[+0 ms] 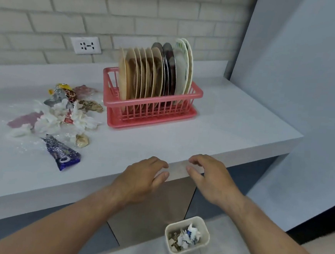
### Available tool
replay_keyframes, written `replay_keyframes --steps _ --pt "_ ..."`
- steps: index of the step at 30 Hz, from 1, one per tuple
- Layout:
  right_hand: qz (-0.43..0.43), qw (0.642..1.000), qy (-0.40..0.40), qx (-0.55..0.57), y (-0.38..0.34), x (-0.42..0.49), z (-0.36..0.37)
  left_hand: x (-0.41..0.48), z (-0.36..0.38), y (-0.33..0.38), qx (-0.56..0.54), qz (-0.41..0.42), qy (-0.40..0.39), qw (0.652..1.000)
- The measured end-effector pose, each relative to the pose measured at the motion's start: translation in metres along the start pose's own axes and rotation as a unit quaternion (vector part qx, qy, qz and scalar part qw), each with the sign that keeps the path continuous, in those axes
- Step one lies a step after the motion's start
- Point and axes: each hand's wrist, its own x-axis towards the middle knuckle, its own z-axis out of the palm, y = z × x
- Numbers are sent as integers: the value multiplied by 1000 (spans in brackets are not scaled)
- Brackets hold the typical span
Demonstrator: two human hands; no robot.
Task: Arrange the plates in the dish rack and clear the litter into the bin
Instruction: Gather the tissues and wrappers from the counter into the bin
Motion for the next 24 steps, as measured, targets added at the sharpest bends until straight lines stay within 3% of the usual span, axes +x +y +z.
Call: replay_keyframes --steps 7,16,24 --pt "-20 1000 -14 -16 -49 27 28 -11 -51 -45 -7 -4 82 997" --pt "-25 1000 -5 -10 -152 80 106 -40 -133 -186 57 -14 139 989" --pt "-14 1000 -1 -22 -219 98 157 -77 -143 -273 120 -101 -3 988"
